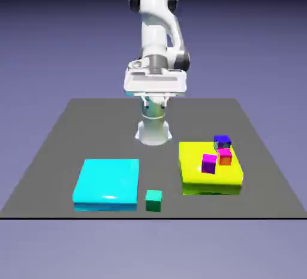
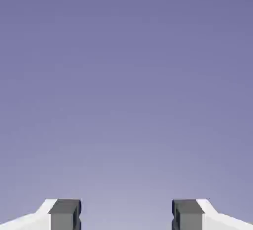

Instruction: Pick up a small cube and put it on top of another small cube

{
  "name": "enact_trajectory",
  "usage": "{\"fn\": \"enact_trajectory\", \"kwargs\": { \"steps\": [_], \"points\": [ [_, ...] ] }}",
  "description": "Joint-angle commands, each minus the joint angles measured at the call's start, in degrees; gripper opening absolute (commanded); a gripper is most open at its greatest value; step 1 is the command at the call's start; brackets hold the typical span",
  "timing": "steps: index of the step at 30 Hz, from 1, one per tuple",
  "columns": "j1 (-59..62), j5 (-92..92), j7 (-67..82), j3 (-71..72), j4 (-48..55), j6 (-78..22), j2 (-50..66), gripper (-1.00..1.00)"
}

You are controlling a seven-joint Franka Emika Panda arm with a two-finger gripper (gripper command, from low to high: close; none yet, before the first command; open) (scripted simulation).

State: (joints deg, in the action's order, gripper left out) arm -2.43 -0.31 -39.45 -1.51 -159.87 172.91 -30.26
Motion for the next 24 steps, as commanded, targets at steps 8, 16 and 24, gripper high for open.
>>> {"fn": "enact_trajectory", "kwargs": {
  "steps": [8, 16, 24],
  "points": [
    [-11.5, -2.0, 19.9, -10.0, 7.5, -7.3, 15.9, 0.0],
    [-23.1, -4.0, 39.9, -20.0, 15.0, -14.6, 31.8, 0.0],
    [-34.6, -6.1, 59.8, -30.0, 22.5, -21.9, 47.7, 0.0]
  ]
}}
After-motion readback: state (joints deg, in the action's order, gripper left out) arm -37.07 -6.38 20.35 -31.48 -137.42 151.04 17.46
